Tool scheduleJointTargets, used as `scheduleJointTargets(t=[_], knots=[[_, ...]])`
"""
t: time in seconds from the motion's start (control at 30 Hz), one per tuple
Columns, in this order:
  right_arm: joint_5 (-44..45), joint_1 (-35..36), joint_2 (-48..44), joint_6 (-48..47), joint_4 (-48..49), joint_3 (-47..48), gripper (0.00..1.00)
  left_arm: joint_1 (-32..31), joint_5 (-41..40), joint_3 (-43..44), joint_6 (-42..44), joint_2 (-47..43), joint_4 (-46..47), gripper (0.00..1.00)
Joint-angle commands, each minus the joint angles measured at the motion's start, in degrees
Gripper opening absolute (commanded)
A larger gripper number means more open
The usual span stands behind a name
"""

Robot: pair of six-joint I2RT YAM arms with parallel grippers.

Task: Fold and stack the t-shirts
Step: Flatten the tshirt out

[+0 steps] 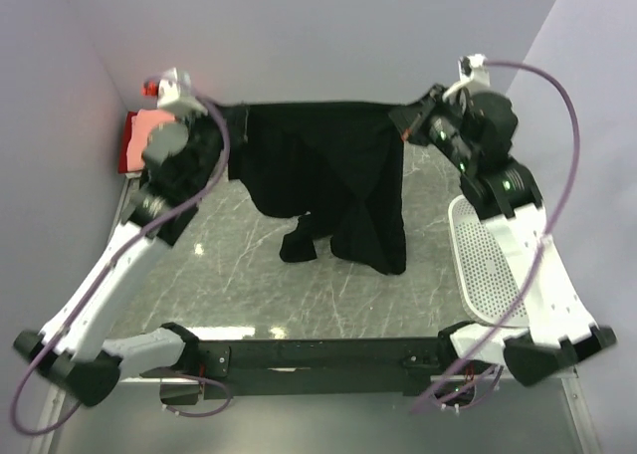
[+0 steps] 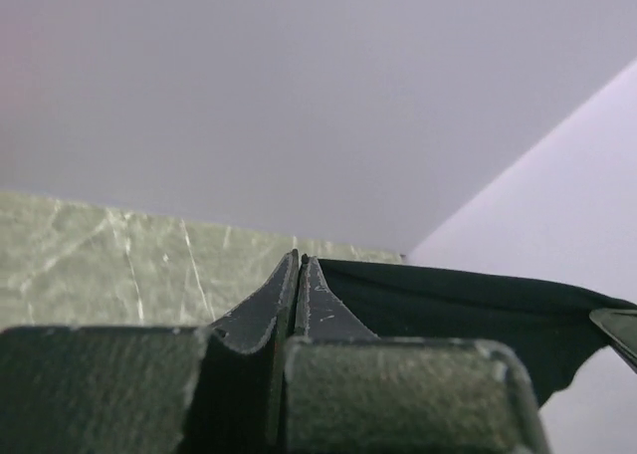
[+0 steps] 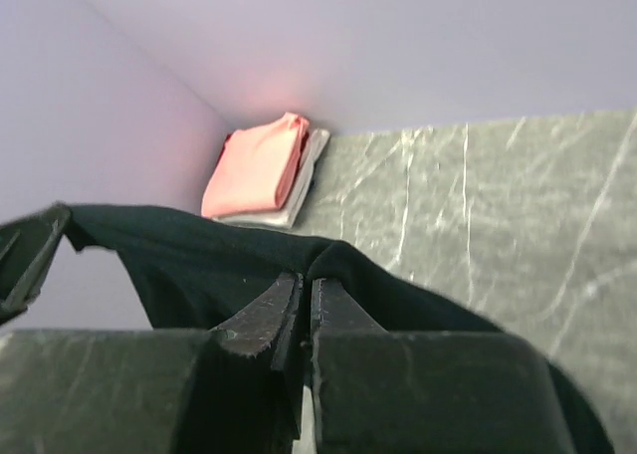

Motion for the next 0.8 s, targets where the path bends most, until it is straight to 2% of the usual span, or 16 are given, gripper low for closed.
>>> scheduleJointTargets(t=[0.0, 0.1, 0.17, 0.3, 0.43, 0.57, 0.77], knots=[[7.29, -6.36, 4.11, -4.03, 4.98, 9.76, 0.0, 10.54, -4.67, 10.97, 4.7, 6.12, 5.66, 0.01], [5.44, -8.73, 9.65, -3.77, 3.31, 18.72, 0.0, 14.41, 1.05, 20.75, 3.47, 15.42, 4.69, 0.0], [4.65, -9.62, 12.29, -3.59, 3.04, 23.74, 0.0, 16.17, 4.74, 25.66, 3.03, 17.99, 4.69, 0.0], [3.32, -10.14, 14.67, -4.03, 2.08, 29.46, 0.0, 18.63, 8.53, 28.85, 1.62, 22.04, 4.78, 0.0], [2.19, -10.06, 13.54, -4.38, 1.19, 30.97, 0.0, 22.49, 12.22, 27.02, -1.71, 21.61, 5.65, 0.0], [0.07, -10.14, 9.85, -4.29, 1.11, 27.19, 0.0, 25.92, 15.64, 20.7, -4.35, 18.1, 7.67, 0.0], [-4.13, -10.06, 5.89, -3.42, -1.62, 22.1, 0.0, 29.18, 19.86, 17.27, -6.64, 14.58, 6.27, 0.0]])
